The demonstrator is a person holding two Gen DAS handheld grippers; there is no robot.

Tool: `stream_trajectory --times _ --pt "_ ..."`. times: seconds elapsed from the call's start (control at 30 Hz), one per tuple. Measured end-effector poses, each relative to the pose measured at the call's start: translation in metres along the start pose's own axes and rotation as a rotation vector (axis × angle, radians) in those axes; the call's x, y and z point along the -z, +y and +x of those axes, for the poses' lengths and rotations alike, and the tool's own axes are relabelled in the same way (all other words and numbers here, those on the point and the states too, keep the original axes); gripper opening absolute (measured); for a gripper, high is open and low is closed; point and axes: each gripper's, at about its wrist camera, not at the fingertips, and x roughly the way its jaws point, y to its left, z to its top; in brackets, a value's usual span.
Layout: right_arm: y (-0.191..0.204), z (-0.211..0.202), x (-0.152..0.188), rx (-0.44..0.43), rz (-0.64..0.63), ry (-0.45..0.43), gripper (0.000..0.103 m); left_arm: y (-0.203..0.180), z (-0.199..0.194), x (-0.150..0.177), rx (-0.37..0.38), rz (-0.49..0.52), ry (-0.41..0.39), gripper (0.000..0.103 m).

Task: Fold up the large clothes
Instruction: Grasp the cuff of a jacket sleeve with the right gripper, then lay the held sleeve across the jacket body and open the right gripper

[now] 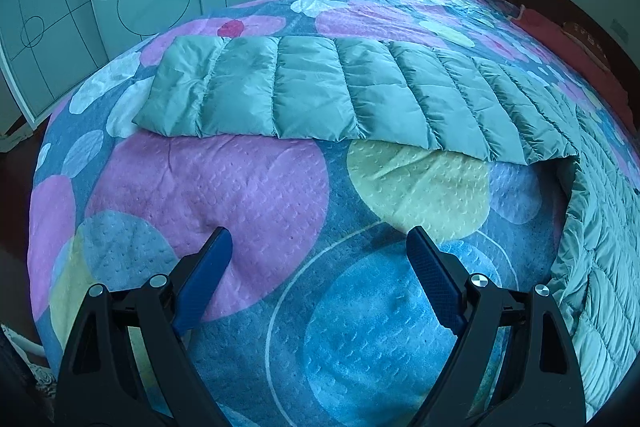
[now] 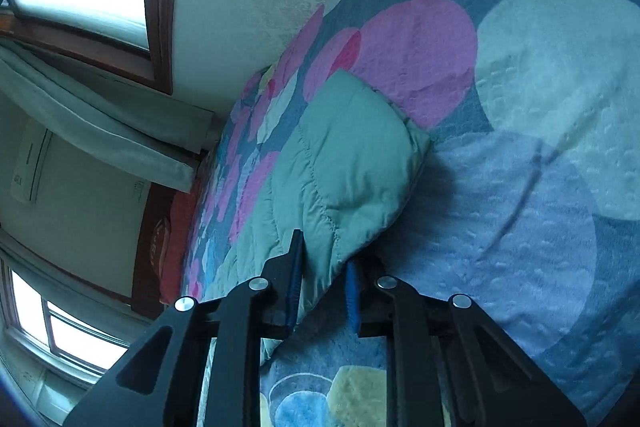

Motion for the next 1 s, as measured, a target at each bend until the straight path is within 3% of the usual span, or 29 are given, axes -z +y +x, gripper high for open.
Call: stream_trajectory --times 0.17,0.3,0.63,0.8,1.0 --pt "0.047 -0.012 0.012 -0.027 -0.229 -0.007 0.012 -0.003 0.005 0.0 -0.023 0.025 0.002 0.09" --pt "0.109 -0.006 0.044 -0.097 -0.428 0.04 0.012 -0.008 0.01 -0.001 -0.05 0.056 0.012 0.092" --pt "0.245 0.042 0.183 -0.308 -0.802 0.271 0.012 -0.009 0.017 -0.003 -0.079 0.076 0.012 0.099" --pt "0.282 0.071 0.261 -0.368 -0.941 0.407 0.012 -0.01 0.019 -0.002 -0.083 0.08 0.0 0.101" --pt "0.303 0.075 0.358 -0.4 -1.082 0.56 0.012 -0.01 0.02 -0.001 -0.082 0.079 -0.01 0.101"
